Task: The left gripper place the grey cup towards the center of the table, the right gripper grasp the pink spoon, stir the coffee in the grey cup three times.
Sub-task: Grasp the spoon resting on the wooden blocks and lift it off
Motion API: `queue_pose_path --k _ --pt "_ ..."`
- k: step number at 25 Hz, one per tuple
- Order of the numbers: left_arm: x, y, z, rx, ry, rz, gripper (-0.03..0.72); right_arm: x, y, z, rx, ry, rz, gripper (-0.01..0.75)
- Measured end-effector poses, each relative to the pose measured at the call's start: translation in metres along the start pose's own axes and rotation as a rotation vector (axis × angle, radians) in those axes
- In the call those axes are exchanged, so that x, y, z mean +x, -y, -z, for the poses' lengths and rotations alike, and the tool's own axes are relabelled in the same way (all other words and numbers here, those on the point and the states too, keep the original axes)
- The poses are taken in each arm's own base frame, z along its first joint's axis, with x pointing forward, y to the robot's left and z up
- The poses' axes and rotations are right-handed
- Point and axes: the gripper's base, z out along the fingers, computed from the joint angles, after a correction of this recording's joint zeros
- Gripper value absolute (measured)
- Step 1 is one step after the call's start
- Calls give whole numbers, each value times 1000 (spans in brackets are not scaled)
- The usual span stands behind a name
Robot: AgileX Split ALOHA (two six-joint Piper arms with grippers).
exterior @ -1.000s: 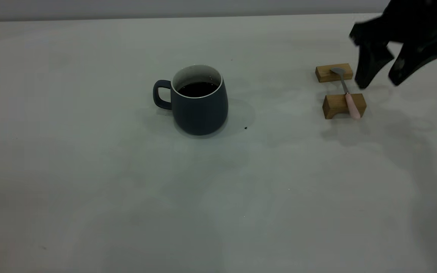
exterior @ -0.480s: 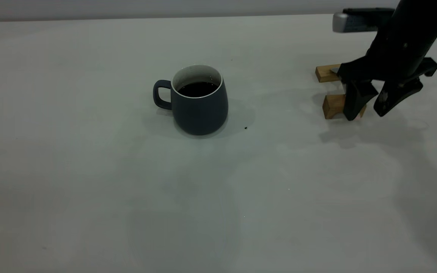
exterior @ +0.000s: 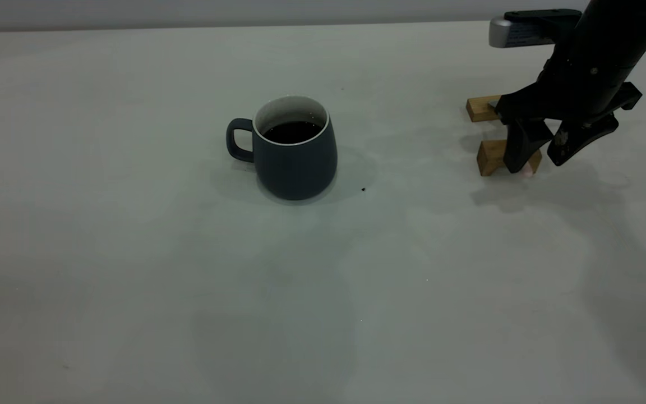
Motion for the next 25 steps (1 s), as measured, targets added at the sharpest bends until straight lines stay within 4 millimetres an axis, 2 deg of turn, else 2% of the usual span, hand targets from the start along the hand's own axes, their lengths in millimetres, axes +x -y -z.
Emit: queue_pose_path --k 7,10,14,18,19,21,25 --pt "0 0 0 0 0 0 469 4 2 -14 1 -14 5 592" --pt "0 0 0 0 0 0 469 2 2 -14 9 7 8 564" --pt "0 0 0 0 0 0 469 1 3 -14 15 20 9 410" --pt "0 0 0 0 0 0 469 1 3 -14 15 22 9 160" --pt "0 0 0 0 0 0 469 1 3 -13 14 22 9 137" --pt "0 0 0 0 0 0 469 0 2 -8 7 14 9 140" --pt "0 0 0 0 0 0 469 -8 -4 26 -14 36 7 142"
